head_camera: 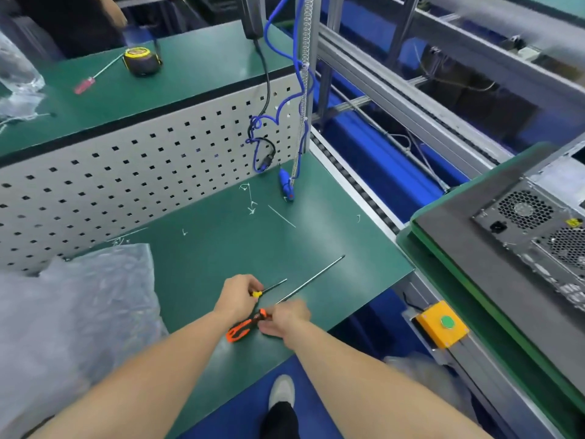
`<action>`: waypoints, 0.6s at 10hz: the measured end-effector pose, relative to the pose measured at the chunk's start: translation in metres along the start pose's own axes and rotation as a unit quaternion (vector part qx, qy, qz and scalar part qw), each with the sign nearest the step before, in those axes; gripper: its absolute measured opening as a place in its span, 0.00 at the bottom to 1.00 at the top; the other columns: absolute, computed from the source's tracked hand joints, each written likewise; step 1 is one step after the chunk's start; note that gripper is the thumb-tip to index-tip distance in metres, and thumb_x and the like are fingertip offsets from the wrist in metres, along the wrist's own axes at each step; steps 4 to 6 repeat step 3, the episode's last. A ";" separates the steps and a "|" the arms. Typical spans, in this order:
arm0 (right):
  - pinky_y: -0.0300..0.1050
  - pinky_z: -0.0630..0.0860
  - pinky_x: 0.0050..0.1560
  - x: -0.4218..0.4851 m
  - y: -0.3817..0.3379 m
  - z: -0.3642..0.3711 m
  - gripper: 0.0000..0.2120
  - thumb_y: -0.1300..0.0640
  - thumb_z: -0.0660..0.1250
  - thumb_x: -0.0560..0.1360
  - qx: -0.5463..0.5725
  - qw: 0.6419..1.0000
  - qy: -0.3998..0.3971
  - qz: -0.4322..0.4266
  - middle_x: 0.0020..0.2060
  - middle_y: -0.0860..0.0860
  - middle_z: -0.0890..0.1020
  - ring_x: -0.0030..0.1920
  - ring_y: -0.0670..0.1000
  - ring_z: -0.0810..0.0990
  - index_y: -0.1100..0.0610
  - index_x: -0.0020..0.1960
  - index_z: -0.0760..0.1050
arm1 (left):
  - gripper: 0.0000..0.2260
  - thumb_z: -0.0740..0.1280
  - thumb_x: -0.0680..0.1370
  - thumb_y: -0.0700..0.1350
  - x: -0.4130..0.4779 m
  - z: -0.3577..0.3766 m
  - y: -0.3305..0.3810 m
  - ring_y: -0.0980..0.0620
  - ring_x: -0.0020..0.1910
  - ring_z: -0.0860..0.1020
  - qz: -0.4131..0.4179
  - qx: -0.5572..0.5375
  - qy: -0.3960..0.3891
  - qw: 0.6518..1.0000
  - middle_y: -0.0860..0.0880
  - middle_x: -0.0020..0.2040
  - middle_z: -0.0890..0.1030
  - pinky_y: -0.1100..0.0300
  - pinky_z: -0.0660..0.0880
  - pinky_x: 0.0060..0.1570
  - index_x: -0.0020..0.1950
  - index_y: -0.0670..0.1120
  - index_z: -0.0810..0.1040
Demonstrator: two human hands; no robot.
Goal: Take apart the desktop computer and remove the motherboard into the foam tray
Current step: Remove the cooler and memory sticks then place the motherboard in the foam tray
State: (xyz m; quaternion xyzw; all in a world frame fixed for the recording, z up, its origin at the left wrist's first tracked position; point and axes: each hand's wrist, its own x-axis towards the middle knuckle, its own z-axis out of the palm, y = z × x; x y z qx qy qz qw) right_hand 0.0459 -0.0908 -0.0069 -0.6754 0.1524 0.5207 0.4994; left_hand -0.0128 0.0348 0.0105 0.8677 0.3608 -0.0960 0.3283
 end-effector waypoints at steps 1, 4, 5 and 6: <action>0.41 0.83 0.36 -0.003 -0.001 -0.004 0.04 0.63 0.71 0.78 -0.017 1.000 0.016 -0.012 0.46 0.56 0.85 0.38 0.51 0.87 0.58 0.50 0.76 | 0.12 0.72 0.73 0.34 -0.003 0.003 -0.001 0.50 0.45 0.80 0.005 0.008 -0.006 1.000 0.48 0.47 0.85 0.62 0.75 0.49 0.52 0.46 0.85; 0.36 0.76 0.22 -0.015 0.000 -0.012 0.13 0.53 0.69 0.81 -0.159 0.981 0.082 -0.070 0.27 0.51 0.82 0.22 0.46 0.82 0.57 0.40 0.75 | 0.12 0.69 0.74 0.39 -0.004 0.003 0.013 0.46 0.56 0.78 0.030 0.045 0.014 0.998 0.46 0.53 0.78 0.56 0.74 0.59 0.55 0.48 0.84; 0.36 0.76 0.22 -0.015 0.000 -0.012 0.13 0.53 0.69 0.81 -0.159 0.981 0.082 -0.070 0.27 0.51 0.82 0.22 0.46 0.82 0.57 0.40 0.75 | 0.12 0.69 0.74 0.39 -0.004 0.003 0.013 0.46 0.56 0.78 0.030 0.045 0.014 0.998 0.46 0.53 0.78 0.56 0.74 0.59 0.55 0.48 0.84; 0.36 0.76 0.22 -0.015 0.000 -0.012 0.13 0.53 0.69 0.81 -0.159 0.981 0.082 -0.070 0.27 0.51 0.82 0.22 0.46 0.82 0.57 0.40 0.75 | 0.12 0.69 0.74 0.39 -0.004 0.003 0.013 0.46 0.56 0.78 0.030 0.045 0.014 0.998 0.46 0.53 0.78 0.56 0.74 0.59 0.55 0.48 0.84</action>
